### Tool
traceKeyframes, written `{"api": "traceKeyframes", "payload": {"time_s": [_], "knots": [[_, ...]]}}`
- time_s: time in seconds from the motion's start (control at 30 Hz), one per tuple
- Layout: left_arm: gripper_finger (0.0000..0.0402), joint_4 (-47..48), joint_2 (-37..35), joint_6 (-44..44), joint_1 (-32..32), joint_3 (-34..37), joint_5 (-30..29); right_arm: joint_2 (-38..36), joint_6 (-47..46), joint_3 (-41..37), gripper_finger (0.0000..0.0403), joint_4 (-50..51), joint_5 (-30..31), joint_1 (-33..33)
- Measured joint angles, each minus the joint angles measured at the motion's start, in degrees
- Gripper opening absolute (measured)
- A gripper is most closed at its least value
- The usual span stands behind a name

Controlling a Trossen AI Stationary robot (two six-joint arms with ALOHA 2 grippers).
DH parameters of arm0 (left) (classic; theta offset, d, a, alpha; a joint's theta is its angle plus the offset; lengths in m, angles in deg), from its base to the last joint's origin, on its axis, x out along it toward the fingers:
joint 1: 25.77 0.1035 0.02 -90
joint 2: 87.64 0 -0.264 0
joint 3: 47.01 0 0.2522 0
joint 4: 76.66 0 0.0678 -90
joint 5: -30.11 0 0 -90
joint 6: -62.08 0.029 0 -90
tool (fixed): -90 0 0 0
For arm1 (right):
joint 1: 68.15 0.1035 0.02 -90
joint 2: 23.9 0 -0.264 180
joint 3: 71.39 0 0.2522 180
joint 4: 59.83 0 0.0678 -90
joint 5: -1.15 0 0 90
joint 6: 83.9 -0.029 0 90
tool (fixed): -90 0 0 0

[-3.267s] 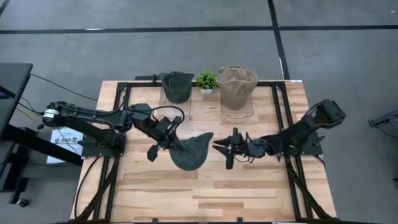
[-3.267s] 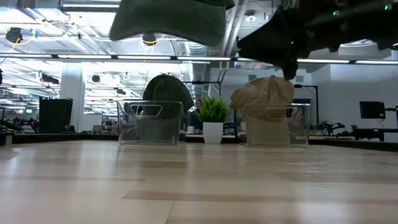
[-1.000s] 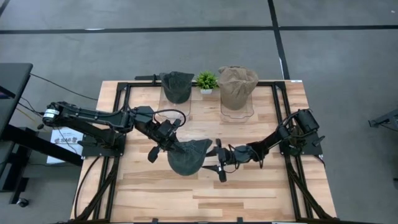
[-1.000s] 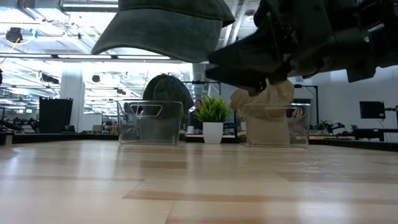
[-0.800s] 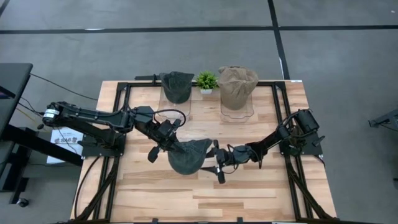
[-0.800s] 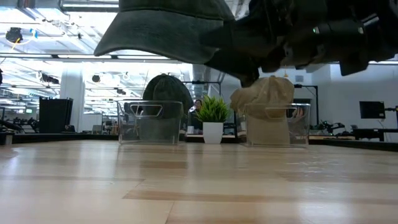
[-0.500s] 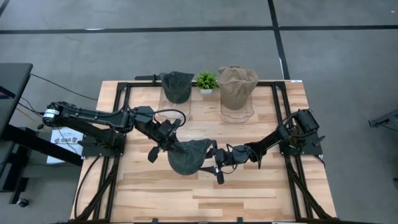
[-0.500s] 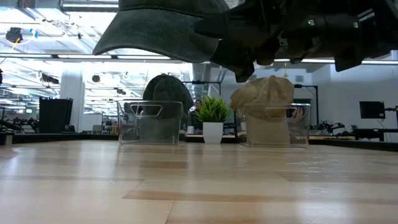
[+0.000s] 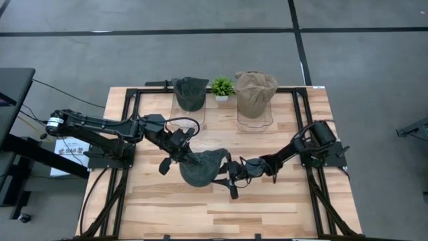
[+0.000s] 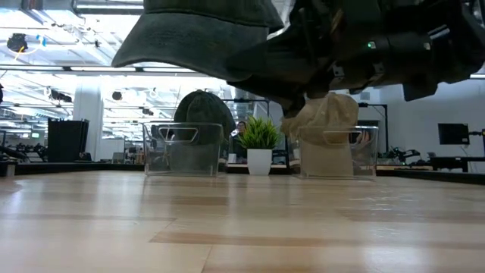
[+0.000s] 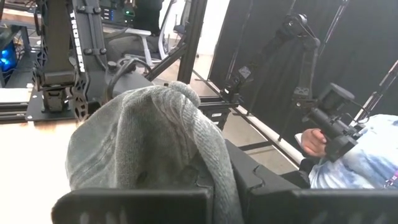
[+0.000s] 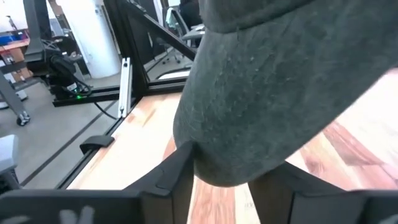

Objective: Pick & Place hat
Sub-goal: Put the blue cap into the left transparent bin

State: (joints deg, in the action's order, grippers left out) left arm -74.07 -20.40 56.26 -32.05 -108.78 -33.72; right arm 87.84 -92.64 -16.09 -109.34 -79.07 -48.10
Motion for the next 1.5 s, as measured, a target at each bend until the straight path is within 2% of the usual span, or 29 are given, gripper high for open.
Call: {"api": "traceKeyframes", "payload": {"time_s": [0.2, 0.37, 0.77, 1.17, 1.5], "knots": [[0.001, -0.1, 0.0, 0.0, 0.0, 0.0, 0.2, 0.8, 1.7, 1.4, 0.0078, -1.4, -1.0, 0.0], [0.001, -0.1, 0.0, 0.0, 0.0, 0.0, 0.1, 0.7, 1.7, 2.2, 0.0012, -1.8, -3.8, 0.1], [0.0015, 0.0, 0.0, -0.1, -0.1, 0.0, 0.2, 0.7, 1.3, 2.3, 0.0006, -1.5, -4.4, 0.0], [0.0107, 8.2, 0.0, -0.5, -5.4, 0.0, 1.5, 0.7, -0.2, 2.3, 0.0004, 0.4, -8.6, 0.2], [0.012, 8.2, -1.0, -0.5, -6.9, 0.0, 1.5, 0.6, -0.3, 2.3, 0.0003, 4.6, -10.1, 0.9]]}}
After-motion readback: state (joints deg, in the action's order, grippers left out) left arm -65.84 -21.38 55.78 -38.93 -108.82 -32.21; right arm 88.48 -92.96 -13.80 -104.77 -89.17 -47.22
